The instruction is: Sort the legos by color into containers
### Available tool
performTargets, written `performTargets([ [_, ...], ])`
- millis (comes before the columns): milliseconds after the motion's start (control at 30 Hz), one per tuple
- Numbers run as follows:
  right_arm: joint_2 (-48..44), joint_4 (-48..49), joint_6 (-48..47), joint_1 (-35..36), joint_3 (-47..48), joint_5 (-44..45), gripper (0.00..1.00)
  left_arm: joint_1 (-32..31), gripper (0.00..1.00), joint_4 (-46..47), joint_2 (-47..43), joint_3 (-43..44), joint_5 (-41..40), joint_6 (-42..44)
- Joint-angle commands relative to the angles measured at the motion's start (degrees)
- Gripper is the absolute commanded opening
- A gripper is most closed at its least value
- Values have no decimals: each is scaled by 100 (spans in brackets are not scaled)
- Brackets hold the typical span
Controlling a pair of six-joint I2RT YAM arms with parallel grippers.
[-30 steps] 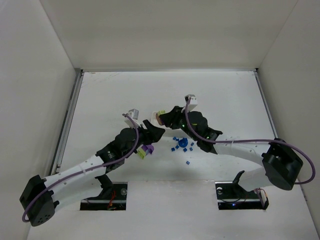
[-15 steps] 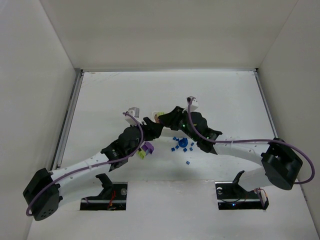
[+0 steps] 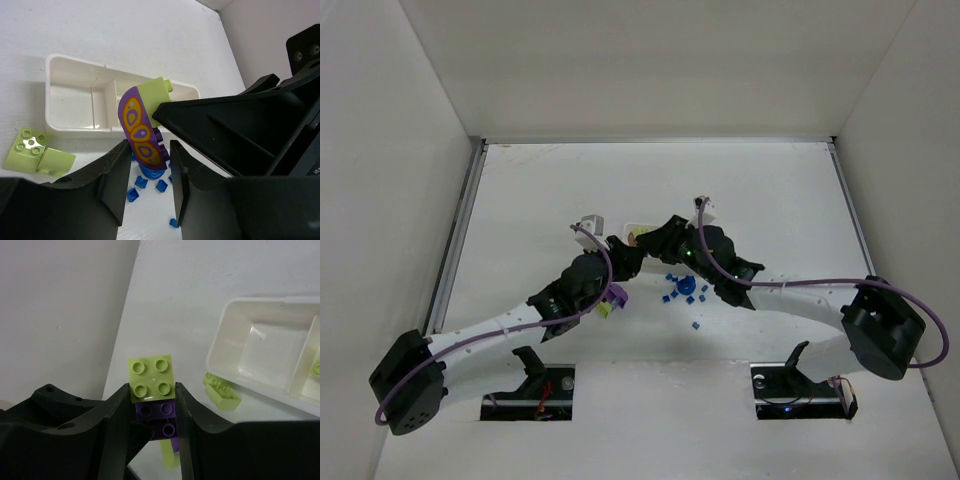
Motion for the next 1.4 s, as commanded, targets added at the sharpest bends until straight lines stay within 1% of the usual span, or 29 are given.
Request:
performTargets([
  [0,-183,421,161,-21,-12,-202,27,-24,29,250,31,151,-133,219],
  [133,-323,413,170,-91,-108,-220,26,-41,18,180,-4,178,-247,342],
  [233,-490,378,144,-205,-205,-264,26,-33,14,48,-74,160,-308,456],
  [367,-753,351,117,-407,-380,-395,26,55,12,-180,-215,90,-344,527],
  [567,-1307,237,-58,-802,-749,-510,26,398,12,-602,-557,-7,-344,571],
  [667,-1536,-165,-461,-1039,-882,-405,27,538,12,-778,-777,-16,-256,527],
  [733,-1467,-675,-839,-1154,-777,-203,27,548,12,-831,-874,37,-186,501],
  [833,-1081,-1265,-1384,-1128,-470,271,27,486,13,-831,-848,133,-159,466],
  [933,-623,-1451,-1649,-1006,-206,570,27,398,13,-823,-725,221,-142,422],
  [1033,-263,-1451,-1719,-900,-12,633,29,328,13,-814,-681,248,-141,413],
  [1100,-105,-1451,-1737,-873,84,633,33,302,13,-805,-698,239,-141,395],
  [1133,-43,-1451,-1763,-856,146,633,39,284,14,-805,-698,230,-141,369],
  [1167,27,-1459,-1807,-847,216,633,48,266,14,-805,-707,230,-133,351],
  [1233,63,-1442,-1877,-812,278,633,59,249,14,-787,-672,239,-71,316],
  [1300,28,-1442,-1922,-812,305,641,65,223,14,-744,-602,257,-19,272],
  [1367,-86,-1442,-1930,-829,287,641,67,196,14,-682,-506,265,-1,237],
])
